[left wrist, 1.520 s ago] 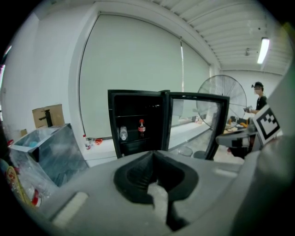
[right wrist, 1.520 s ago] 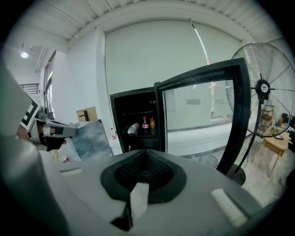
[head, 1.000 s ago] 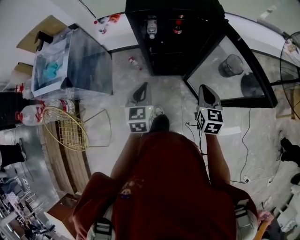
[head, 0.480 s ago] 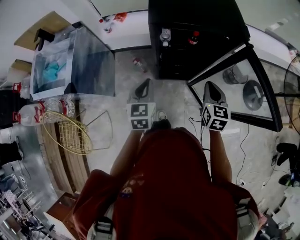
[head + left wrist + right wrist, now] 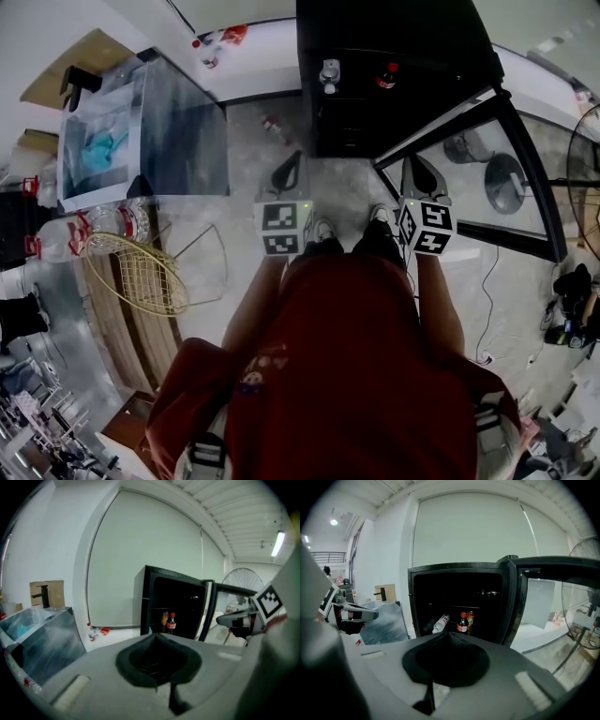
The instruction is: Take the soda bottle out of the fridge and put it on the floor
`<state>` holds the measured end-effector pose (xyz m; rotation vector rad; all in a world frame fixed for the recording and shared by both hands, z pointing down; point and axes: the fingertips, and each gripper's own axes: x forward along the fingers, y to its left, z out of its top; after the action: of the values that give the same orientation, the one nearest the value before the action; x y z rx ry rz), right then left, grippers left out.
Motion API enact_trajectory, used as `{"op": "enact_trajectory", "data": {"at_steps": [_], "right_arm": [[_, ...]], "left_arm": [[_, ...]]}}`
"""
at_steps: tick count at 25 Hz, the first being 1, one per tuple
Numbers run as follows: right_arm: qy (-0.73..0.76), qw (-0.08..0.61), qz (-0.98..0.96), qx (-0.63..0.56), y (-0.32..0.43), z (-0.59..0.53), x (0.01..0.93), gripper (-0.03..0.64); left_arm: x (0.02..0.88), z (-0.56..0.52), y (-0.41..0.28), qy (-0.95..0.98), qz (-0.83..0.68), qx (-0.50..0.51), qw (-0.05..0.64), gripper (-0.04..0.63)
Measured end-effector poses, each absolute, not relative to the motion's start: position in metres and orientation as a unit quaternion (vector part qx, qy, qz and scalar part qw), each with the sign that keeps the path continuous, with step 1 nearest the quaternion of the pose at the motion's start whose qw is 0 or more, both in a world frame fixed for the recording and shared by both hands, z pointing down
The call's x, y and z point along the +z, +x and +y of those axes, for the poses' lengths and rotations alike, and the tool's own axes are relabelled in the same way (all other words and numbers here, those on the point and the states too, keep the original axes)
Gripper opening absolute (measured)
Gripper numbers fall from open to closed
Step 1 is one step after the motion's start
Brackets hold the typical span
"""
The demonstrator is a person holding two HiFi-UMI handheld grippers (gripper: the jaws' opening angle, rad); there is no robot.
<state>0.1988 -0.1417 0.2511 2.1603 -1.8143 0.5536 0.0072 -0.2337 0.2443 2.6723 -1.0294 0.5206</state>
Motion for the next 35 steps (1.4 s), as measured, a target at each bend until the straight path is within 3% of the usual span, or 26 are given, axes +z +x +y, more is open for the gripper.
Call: {"op": "enact_trajectory", "data": {"at_steps": [22,35], "right_arm": [[0.669,0.122,-0.710,0.182,0.295,-0.180,0.256,0.002],[0.654,0.113,-0.727,0.175,0.292,-0.191,0.263,0.002]], "left_arm": [[0.235,-0.233,0.110,0.880,-0.431,0.167,0.111,0.002],[0.242,-0.223,0.121,0.870,-0.450,0.172,0.100,0.002]]}}
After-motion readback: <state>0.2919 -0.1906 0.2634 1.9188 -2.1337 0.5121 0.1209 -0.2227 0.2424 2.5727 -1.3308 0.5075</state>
